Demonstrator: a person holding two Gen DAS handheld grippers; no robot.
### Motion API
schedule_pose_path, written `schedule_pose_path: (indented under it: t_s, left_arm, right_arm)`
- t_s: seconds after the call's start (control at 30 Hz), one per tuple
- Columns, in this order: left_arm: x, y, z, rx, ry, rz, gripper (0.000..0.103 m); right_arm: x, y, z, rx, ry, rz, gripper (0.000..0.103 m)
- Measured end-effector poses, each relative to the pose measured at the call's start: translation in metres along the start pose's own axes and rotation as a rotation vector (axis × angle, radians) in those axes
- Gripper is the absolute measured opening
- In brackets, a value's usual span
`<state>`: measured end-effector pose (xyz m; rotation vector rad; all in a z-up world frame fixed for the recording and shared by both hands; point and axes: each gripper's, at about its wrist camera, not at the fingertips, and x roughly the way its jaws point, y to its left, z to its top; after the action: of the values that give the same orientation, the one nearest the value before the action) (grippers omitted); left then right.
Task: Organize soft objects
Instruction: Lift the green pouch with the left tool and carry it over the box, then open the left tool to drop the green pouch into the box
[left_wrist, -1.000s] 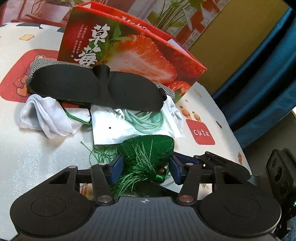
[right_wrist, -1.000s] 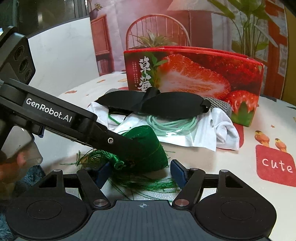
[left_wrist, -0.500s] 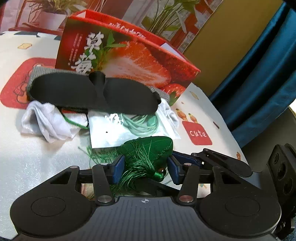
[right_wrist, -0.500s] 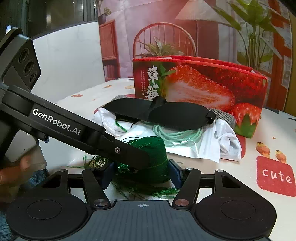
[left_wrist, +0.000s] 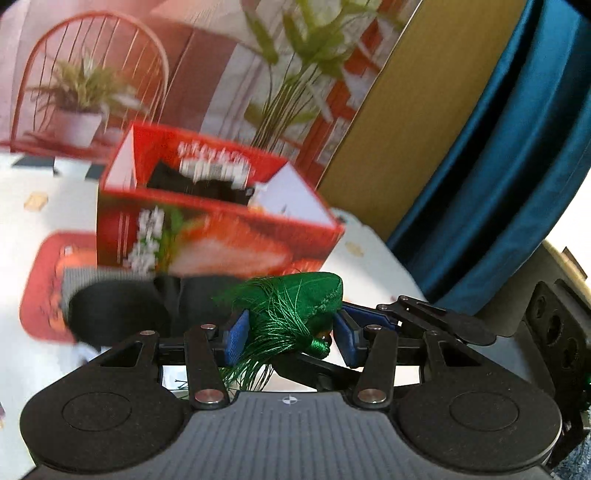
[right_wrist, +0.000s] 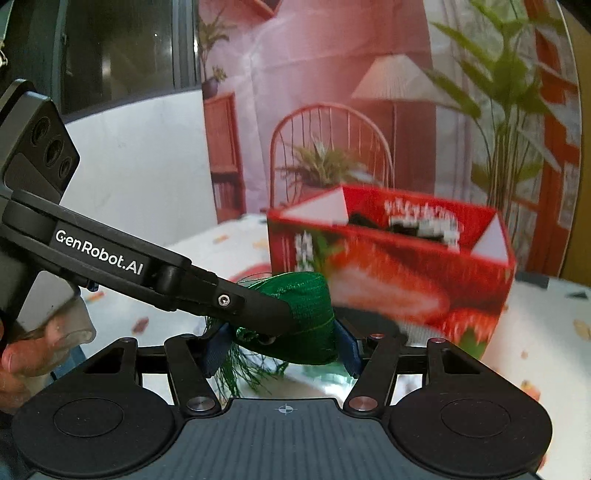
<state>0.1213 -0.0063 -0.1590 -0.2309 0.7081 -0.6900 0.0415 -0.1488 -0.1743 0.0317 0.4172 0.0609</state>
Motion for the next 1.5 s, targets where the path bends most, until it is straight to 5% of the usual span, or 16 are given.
schedule_pose_path:
  t_s: [0.4, 0.87, 1.1, 1.5]
  left_arm:
    - [-0.012, -0.012, 0.073, 0.084, -0.132, 0.001, 0.052]
    - [0.055, -0.006, 0.156, 0.134, -0.18, 0.009, 0.053]
    - [0.106, -0.007, 0.163, 0.152, -0.121, 0.021, 0.053]
    - [0.178, 0.003, 0.142, 0.13, 0.039, 0.036, 0.053]
  right_arm:
    - [0.007, -0.022, 0.084, -0.038, -0.061, 0.021, 0.056]
    - [0.07, -0.083, 0.144, -0.064, -0.107, -0.035, 0.055]
    - [0.094, -0.128, 0.141, -0.04, -0.074, -0.065, 0.055]
    - [0.124, -0.174, 0.086, 0.071, 0.043, -0.093, 0.055]
